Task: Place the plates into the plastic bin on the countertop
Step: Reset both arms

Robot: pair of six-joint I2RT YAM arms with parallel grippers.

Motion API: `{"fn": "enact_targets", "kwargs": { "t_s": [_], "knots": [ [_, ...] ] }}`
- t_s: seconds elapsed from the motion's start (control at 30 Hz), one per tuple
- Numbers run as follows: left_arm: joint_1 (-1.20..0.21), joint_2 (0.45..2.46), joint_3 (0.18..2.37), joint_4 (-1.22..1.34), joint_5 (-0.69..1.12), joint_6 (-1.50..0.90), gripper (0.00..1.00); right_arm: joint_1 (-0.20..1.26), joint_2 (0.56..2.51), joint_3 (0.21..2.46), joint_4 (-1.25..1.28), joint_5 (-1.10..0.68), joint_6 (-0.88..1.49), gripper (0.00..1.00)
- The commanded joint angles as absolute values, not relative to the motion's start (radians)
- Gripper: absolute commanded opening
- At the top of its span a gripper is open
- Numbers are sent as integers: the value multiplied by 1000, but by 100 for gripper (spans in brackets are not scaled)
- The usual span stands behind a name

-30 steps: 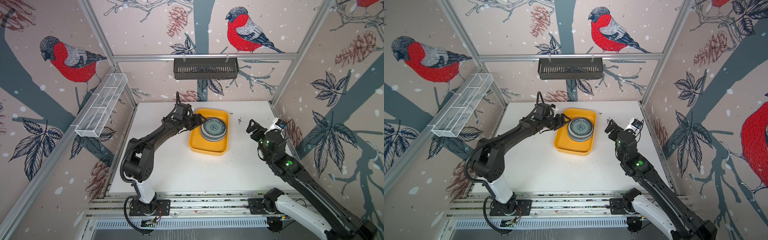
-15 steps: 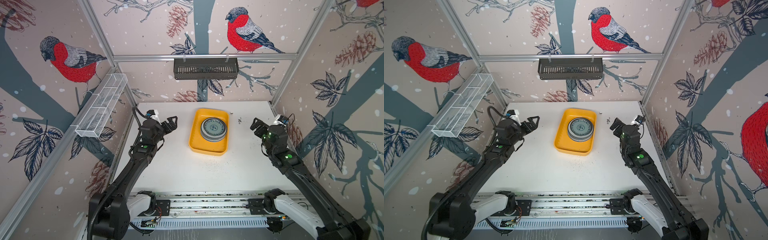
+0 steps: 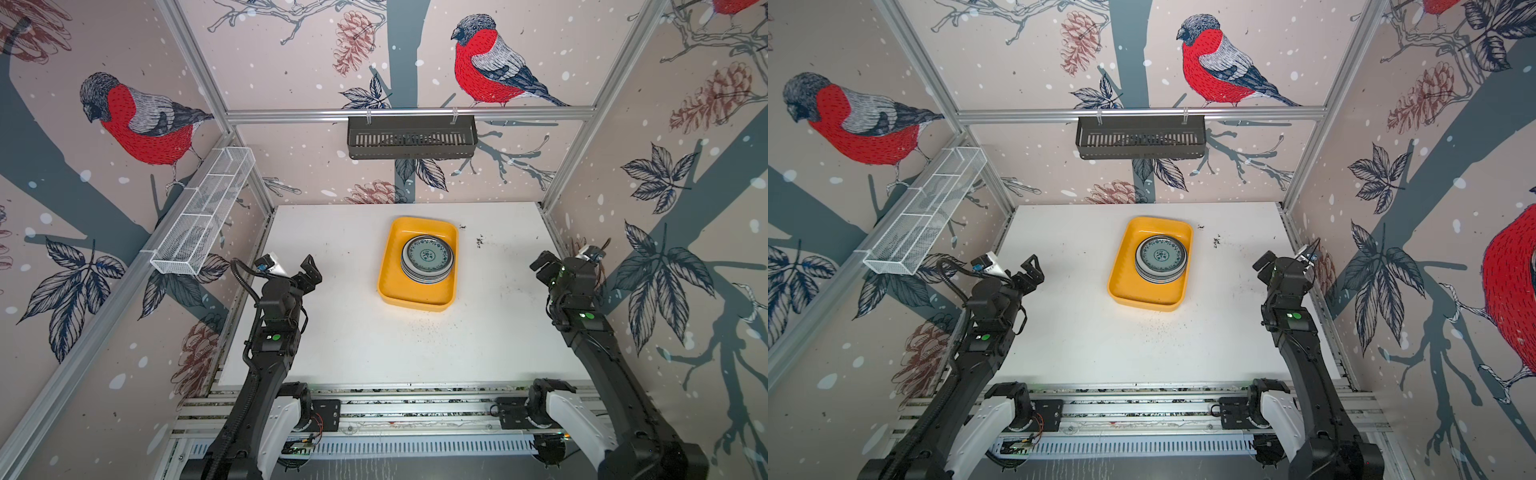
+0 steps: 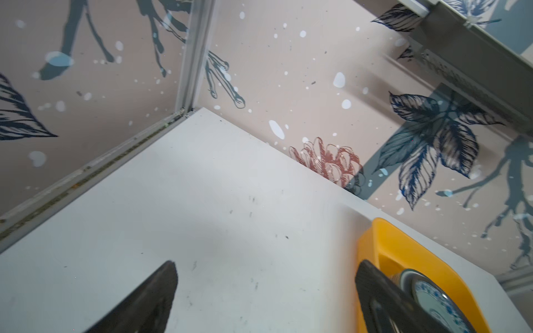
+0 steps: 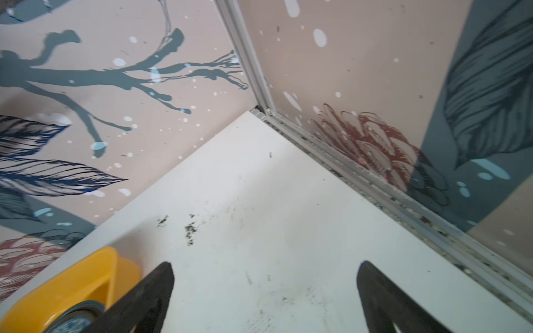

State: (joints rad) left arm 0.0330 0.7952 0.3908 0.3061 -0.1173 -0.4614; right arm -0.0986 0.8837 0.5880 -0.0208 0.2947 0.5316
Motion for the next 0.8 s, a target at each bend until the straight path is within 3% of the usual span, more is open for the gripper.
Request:
{"fn": "enact_targets", "kwargs": {
  "t_s": [0.0, 0.23, 0.4, 0.77],
  "knots": [
    [69, 821, 336, 541, -170, -353, 96, -168, 874, 515, 127, 301, 424, 99],
    [75, 933, 146, 885, -256, -226, 96, -278, 907, 341, 340, 313, 421, 100],
    [75, 1051, 85, 1047, -287, -220, 96, -278, 940, 200, 657, 314, 367, 100],
    [74, 1433, 82, 1462, -219, -168, 96, -212, 1183, 118, 1039, 240, 296, 100]
  ]
}}
